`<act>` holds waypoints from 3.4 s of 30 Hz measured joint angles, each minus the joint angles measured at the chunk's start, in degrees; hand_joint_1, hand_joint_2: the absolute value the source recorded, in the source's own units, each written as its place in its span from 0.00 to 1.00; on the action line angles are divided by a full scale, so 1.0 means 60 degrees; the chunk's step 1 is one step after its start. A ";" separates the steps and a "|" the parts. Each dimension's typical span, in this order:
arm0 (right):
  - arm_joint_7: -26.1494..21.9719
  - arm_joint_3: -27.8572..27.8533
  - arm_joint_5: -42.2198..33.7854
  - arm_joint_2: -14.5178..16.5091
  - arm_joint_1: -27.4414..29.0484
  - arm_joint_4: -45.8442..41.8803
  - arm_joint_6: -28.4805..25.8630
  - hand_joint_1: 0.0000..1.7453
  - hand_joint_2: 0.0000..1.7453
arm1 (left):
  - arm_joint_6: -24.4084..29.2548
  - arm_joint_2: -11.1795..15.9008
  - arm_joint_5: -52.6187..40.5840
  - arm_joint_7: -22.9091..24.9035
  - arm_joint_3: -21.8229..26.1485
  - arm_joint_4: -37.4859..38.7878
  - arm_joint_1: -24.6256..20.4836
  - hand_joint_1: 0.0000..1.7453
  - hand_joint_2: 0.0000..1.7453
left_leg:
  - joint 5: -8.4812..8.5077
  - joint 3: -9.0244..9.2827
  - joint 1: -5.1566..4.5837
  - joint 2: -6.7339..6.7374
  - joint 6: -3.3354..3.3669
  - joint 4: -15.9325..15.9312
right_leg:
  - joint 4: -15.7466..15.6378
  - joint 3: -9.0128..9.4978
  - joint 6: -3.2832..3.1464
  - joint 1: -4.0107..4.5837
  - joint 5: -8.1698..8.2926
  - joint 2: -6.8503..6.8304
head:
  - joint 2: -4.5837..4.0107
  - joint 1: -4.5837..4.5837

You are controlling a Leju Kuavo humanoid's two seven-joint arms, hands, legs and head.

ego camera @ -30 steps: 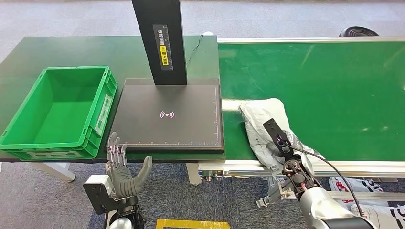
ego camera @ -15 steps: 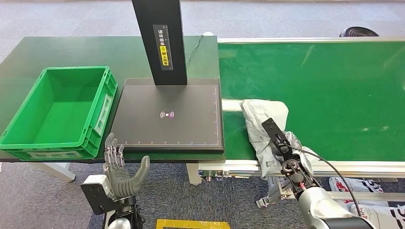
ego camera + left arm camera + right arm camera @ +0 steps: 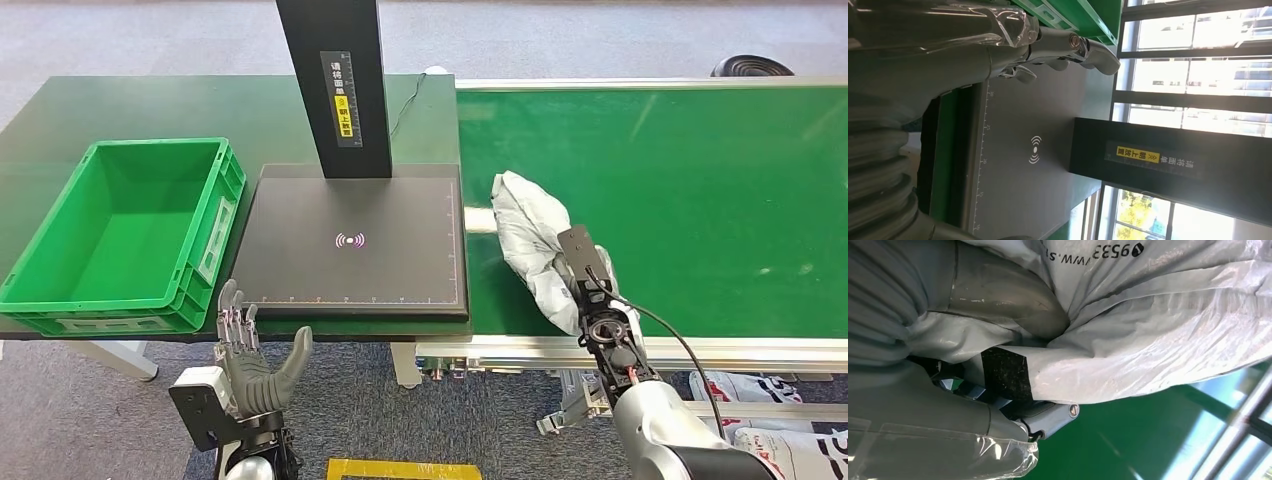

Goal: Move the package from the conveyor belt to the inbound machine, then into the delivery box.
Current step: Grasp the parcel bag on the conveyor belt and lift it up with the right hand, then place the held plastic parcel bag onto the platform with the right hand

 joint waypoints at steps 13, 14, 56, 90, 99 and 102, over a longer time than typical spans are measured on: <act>-0.1086 -0.0053 -0.0015 0.0337 -0.0880 -0.1435 0.0586 0.99 1.00 | -0.0041 0.0004 0.0016 -0.0002 -0.0004 0.0007 -0.0007 0.00 1.00 | 0.0002 -0.0002 0.0001 0.0000 -0.0002 0.0000 | 0.0001 -0.0007 0.0000 0.0001 0.0000 0.0000 | 0.0000 0.0000; -0.1145 -0.0035 -0.0038 0.0376 -0.0908 -0.1593 0.0601 0.99 1.00 | -0.0041 0.0004 0.0020 -0.0002 -0.0004 0.0007 -0.0007 0.00 1.00 | 0.0002 -0.0002 0.0001 0.0000 -0.0002 0.0000 | 0.0001 -0.0007 0.0000 0.0001 0.0000 0.0000 | 0.0000 0.0001; -0.0369 0.2103 0.0339 0.1376 -0.1511 -0.2863 0.1217 1.00 1.00 | -0.0256 0.0011 0.0126 -0.0002 -0.0113 0.0246 -0.0164 0.00 1.00 | 0.0003 -0.0013 0.0001 0.0002 -0.0003 0.0000 | 0.0001 -0.0021 0.0000 0.0002 0.0000 0.0001 | 0.0000 0.0000; 0.2002 0.5024 -0.0637 0.3731 -0.2600 -0.0538 0.1024 1.00 1.00 | -0.0449 -0.0097 0.0226 -0.0001 -0.0231 0.1100 -0.0835 0.00 1.00 | 0.0006 -0.0014 0.0004 0.0047 -0.0008 0.0000 | 0.0003 -0.0037 -0.0003 0.0007 -0.0001 0.0018 | 0.0000 0.0001; 0.2056 0.5167 -0.0545 0.3731 -0.2659 -0.0182 0.0895 0.75 1.00 | -0.0406 -0.0106 0.0220 -0.0002 -0.0223 0.1206 -0.0882 0.00 1.00 | 0.0006 -0.0013 0.0005 0.0048 -0.0008 0.0000 | 0.0003 -0.0038 -0.0003 0.0008 -0.0001 0.0018 | 0.0000 0.0000; 0.2089 0.5173 -0.0502 0.3731 -0.2662 -0.0122 0.0819 0.00 1.00 | -0.0404 -0.0106 0.0212 -0.0002 -0.0219 0.1206 -0.0882 0.00 1.00 | 0.0006 -0.0013 0.0005 0.0048 -0.0008 0.0000 | 0.0003 -0.0038 -0.0003 0.0008 -0.0001 0.0018 | 0.0000 0.0002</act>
